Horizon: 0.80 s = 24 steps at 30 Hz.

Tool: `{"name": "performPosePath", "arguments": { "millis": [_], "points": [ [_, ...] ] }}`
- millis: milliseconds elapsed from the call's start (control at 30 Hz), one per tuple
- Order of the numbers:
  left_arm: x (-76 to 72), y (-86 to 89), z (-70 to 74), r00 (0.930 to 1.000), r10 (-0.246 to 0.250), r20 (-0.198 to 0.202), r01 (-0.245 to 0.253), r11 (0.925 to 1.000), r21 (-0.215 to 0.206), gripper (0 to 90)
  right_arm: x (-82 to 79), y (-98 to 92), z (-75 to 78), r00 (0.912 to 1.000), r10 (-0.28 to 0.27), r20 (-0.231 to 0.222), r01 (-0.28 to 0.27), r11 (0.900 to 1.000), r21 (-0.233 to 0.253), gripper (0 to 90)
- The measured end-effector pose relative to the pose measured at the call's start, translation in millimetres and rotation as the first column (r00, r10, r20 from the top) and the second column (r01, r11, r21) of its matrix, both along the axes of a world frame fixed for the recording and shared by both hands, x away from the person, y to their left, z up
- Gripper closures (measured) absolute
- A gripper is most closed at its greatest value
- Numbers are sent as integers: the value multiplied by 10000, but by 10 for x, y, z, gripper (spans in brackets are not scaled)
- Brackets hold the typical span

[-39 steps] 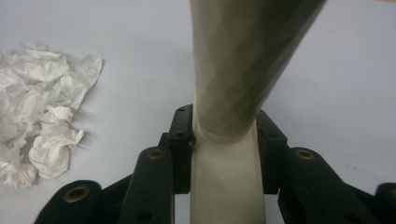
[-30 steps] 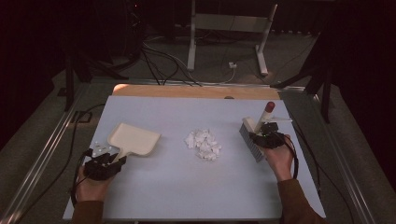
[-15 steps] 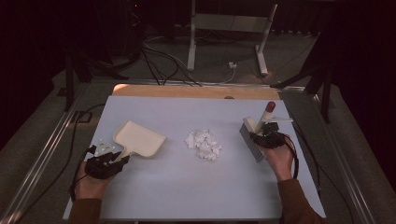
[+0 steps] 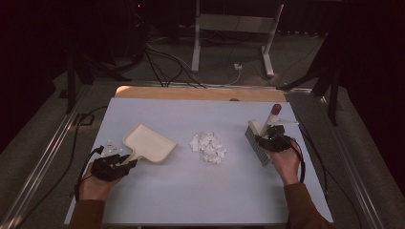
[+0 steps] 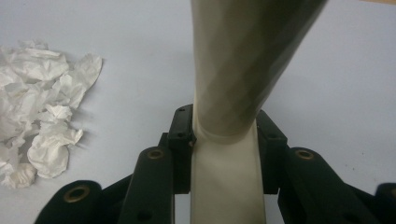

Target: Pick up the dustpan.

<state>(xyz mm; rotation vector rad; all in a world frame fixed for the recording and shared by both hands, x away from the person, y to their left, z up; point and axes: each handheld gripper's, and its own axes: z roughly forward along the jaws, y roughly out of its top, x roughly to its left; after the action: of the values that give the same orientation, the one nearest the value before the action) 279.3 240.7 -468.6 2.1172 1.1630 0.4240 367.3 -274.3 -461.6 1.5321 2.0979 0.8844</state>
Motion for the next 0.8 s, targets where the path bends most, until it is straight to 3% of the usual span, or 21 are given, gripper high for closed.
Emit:
{"name": "performPosePath", "arguments": {
  "millis": [133, 467, 800],
  "points": [
    [21, -43, 11, 9994, -296, -160, 299, 9993, 201, 665, -4, -3, 0, 10000, 11, -8, -11, 10000, 26, 664],
    [73, -112, 25, 9943, -1020, -316, 1027, 9945, 226, 666, -5, -15, -2, 10000, -1, -18, 1, 10000, 68, 664],
    [110, -164, 74, 9840, -1752, -333, 1763, 9837, 349, 665, -2, -26, -3, 10000, -12, -33, 13, 9999, 126, 664]
  ]
}}
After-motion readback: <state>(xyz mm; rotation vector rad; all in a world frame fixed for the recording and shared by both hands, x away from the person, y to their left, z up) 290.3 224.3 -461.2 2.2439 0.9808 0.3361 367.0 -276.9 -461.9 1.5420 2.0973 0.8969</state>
